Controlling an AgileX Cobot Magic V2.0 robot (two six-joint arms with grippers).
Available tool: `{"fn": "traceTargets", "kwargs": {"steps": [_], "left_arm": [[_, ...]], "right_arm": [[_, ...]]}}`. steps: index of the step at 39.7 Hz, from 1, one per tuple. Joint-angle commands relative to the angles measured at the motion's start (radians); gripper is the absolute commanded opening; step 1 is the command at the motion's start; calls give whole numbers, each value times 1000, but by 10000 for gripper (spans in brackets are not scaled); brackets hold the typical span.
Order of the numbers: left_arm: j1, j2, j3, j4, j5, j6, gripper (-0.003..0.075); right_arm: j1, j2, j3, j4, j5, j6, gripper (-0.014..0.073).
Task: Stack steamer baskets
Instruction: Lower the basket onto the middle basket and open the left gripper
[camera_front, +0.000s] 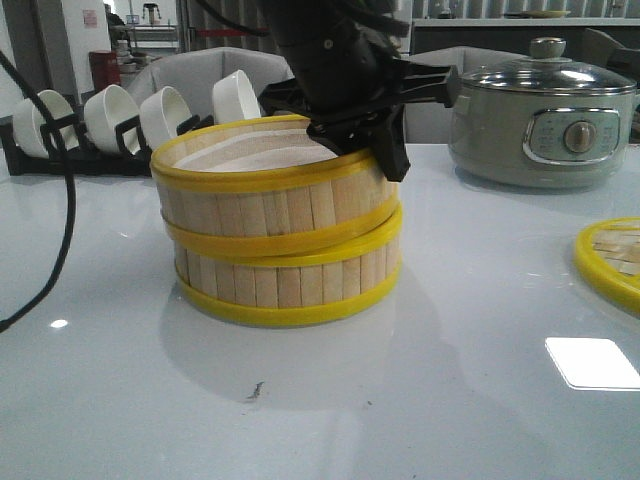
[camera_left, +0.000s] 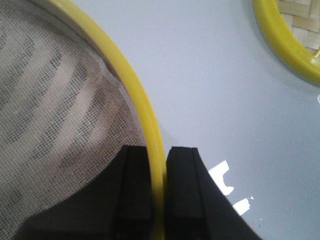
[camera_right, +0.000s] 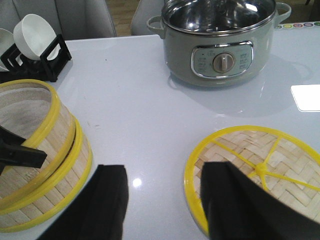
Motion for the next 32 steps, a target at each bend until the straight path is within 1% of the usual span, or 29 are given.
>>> {"fn": "traceTargets", "kwargs": {"steps": [1, 12, 32], "left_arm": [[-28, -62, -39, -49, -110, 0, 91], [-29, -29, -39, -53, -72, 0, 91], [-29, -29, -39, -56, -74, 0, 92]], "right_arm": [[0, -1, -37, -15, -75, -5, 442], [0, -1, -37, -15, -74, -5, 442], [0, -1, -37, -15, -74, -5, 442]]}}
